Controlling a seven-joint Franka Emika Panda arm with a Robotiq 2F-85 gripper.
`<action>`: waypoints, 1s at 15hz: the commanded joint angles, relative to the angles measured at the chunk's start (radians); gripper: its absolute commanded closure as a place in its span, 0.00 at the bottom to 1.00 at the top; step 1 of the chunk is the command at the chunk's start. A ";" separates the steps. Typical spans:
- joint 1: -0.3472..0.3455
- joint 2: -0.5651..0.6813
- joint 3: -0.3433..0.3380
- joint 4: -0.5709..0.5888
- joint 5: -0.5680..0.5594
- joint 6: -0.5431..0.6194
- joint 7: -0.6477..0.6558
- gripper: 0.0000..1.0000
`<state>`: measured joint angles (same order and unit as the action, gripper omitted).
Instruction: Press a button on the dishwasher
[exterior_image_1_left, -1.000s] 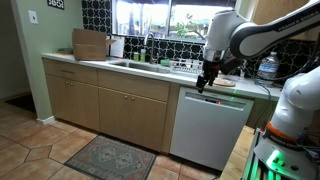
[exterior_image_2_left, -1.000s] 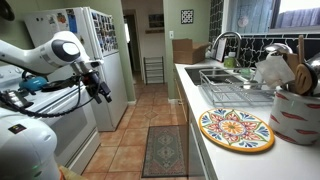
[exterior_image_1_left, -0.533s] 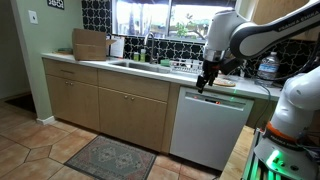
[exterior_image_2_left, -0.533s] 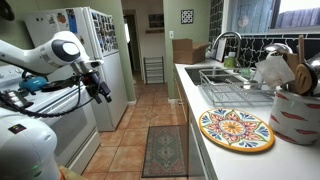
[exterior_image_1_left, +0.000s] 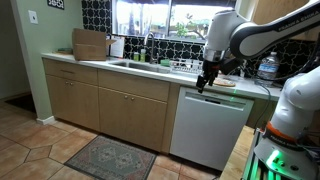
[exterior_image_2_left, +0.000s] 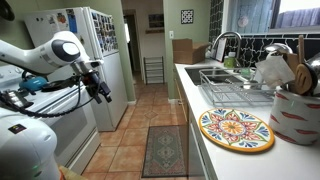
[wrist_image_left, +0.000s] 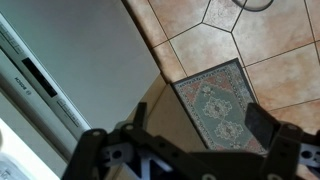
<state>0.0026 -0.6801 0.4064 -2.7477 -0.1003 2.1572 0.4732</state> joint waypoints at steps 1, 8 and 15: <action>0.023 0.006 -0.023 0.002 -0.019 -0.004 0.014 0.00; -0.146 0.116 -0.057 0.015 -0.285 -0.026 0.025 0.00; -0.222 0.261 -0.158 0.038 -0.571 -0.017 0.017 0.00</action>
<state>-0.1982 -0.4941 0.2836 -2.7413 -0.5505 2.1514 0.4928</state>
